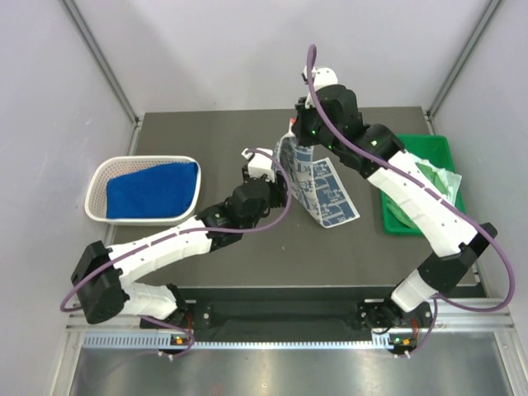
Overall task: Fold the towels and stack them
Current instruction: Flatten out the crumpled towel
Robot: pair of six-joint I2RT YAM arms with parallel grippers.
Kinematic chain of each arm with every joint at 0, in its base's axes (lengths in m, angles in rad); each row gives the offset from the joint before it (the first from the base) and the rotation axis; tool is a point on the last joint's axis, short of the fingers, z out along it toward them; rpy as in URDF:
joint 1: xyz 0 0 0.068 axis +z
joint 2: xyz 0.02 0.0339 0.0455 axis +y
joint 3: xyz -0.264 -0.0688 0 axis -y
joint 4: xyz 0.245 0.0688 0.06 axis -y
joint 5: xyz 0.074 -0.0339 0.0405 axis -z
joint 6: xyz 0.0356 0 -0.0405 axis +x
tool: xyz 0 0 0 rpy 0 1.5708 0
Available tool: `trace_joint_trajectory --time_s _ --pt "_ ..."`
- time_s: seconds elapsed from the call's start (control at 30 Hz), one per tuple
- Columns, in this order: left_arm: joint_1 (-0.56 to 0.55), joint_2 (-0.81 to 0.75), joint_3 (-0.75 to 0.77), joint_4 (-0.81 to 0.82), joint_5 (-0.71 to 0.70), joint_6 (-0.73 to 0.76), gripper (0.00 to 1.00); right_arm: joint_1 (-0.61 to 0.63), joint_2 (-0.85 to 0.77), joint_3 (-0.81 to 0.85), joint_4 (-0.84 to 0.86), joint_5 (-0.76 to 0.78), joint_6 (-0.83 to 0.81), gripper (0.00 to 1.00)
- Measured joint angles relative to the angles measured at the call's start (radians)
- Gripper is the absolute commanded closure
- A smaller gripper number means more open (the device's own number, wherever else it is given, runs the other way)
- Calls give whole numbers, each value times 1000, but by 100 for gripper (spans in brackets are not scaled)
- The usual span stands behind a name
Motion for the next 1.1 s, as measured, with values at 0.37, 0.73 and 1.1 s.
trace_joint_trajectory --time_s 0.37,0.73,1.1 --pt "0 36 0 -13 -27 -17 64 2 -18 -27 9 7 -1 100" --pt "-1 32 32 -82 -115 6 100 2 -66 -78 17 11 -15 100" --pt "-1 -210 220 -225 114 259 100 24 -285 -116 19 -55 -167 100"
